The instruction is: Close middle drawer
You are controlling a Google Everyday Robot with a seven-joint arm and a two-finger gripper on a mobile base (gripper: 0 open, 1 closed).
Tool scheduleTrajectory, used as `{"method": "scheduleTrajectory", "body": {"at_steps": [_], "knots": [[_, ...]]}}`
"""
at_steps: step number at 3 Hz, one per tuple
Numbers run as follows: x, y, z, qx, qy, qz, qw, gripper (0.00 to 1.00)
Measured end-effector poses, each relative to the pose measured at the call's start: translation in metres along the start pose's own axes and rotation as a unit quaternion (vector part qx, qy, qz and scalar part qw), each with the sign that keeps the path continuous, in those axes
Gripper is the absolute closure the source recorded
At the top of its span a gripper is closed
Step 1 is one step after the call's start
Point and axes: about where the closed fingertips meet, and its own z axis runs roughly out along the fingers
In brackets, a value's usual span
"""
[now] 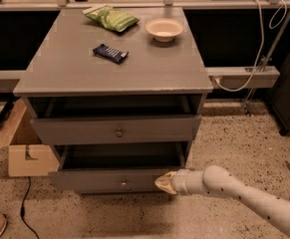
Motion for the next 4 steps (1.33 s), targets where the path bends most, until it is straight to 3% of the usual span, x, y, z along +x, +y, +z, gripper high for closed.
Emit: {"method": "scheduleTrajectory", "body": {"at_steps": [1,4], "knots": [[-0.007,-0.011,0.001,0.008,-0.026,-0.010,0.9996,1.00],[-0.044,-0.076,0.009,0.050,-0.126,-0.052,0.9895,1.00]]}}
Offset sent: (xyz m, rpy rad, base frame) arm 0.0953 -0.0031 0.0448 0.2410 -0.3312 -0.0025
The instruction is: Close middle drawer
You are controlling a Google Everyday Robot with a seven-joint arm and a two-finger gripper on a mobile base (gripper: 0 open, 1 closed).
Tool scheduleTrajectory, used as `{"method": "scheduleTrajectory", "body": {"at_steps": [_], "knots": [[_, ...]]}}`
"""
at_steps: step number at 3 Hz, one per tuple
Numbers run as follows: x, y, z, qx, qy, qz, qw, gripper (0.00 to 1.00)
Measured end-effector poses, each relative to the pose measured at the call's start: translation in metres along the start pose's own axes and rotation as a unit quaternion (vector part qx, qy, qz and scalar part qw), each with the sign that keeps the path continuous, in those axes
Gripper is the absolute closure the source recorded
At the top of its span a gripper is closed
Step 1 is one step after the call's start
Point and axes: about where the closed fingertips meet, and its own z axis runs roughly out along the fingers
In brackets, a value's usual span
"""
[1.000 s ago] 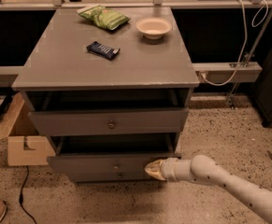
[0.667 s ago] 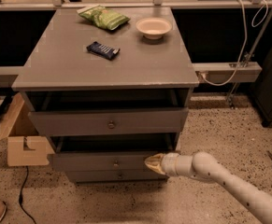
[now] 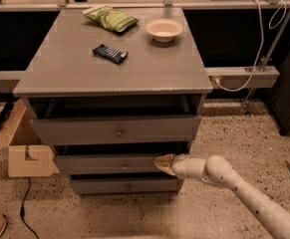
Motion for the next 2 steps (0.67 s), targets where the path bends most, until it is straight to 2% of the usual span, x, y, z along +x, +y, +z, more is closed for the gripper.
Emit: {"method": "scheduleTrajectory", "body": {"at_steps": [1,2], "knots": [[-0.004,-0.010,0.002,0.005,-0.012,-0.004,0.9999,1.00],[0.002,0.006,-0.025,-0.001,-0.006,-0.002,1.0000,1.00]]}}
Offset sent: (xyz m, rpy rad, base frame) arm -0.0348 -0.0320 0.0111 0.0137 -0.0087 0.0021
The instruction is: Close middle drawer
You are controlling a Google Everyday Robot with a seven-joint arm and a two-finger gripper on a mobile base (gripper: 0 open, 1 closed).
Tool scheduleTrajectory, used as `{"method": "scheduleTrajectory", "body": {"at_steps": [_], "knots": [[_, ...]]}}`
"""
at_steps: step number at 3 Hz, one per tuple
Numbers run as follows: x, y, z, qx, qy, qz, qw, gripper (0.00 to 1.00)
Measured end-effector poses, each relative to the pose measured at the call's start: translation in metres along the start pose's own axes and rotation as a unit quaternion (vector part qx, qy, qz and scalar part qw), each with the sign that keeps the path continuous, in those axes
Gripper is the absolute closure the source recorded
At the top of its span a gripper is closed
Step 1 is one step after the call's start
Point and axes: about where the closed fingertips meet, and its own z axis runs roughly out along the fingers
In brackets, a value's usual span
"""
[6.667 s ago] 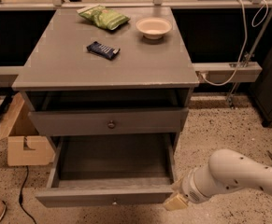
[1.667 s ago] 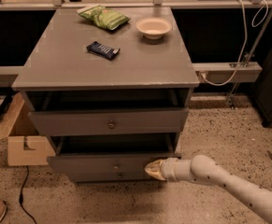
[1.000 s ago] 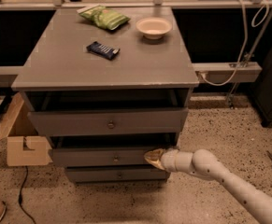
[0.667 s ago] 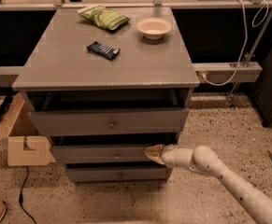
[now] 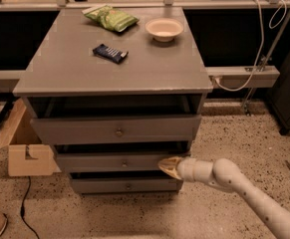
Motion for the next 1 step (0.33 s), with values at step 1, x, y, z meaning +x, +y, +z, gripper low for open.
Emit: {"method": "scheduleTrajectory", "body": {"at_steps": [1], "knots": [[0.0068,0.0350,-0.0337,-0.035,0.030,0.007,0.9989,1.00]]}}
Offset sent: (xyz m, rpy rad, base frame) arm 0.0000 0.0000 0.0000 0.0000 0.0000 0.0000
